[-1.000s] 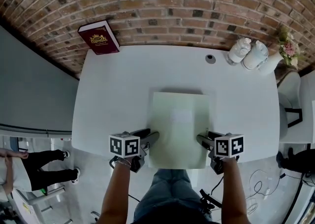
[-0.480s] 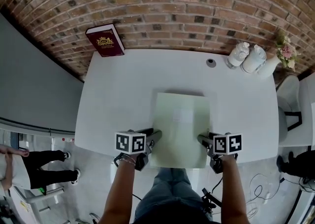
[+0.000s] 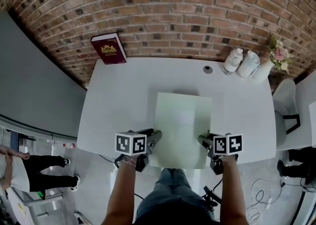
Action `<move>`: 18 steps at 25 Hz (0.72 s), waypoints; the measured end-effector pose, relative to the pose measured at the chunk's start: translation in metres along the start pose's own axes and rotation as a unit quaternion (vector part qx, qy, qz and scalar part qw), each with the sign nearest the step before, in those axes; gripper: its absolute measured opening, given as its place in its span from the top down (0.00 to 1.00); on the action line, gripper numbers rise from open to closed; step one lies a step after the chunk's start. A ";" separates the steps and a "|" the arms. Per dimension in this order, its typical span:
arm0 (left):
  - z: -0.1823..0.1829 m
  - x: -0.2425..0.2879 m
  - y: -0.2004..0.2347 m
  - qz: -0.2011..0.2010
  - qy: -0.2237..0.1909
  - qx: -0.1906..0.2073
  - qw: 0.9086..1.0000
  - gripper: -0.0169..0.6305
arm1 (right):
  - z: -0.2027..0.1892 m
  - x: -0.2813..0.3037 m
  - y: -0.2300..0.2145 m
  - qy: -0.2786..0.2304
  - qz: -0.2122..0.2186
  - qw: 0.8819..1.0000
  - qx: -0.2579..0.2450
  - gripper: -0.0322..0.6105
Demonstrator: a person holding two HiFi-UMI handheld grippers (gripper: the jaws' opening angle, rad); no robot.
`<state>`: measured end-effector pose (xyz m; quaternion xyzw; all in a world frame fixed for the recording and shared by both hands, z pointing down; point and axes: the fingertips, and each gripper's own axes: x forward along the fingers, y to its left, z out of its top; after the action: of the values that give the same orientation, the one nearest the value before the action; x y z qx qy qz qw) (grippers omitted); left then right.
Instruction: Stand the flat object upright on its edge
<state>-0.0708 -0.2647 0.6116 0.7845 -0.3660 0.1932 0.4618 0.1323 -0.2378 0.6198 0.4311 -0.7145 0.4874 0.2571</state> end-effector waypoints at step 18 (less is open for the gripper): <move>0.037 -0.042 -0.026 0.005 -0.064 0.015 0.998 0.68 | 0.030 -0.039 0.031 -0.061 0.011 0.998 -0.015 0.60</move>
<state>-0.0804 -0.2720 0.5511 0.8002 -0.3959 0.1504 0.4246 0.1261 -0.2465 0.5626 0.4486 -0.7407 0.4518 0.2143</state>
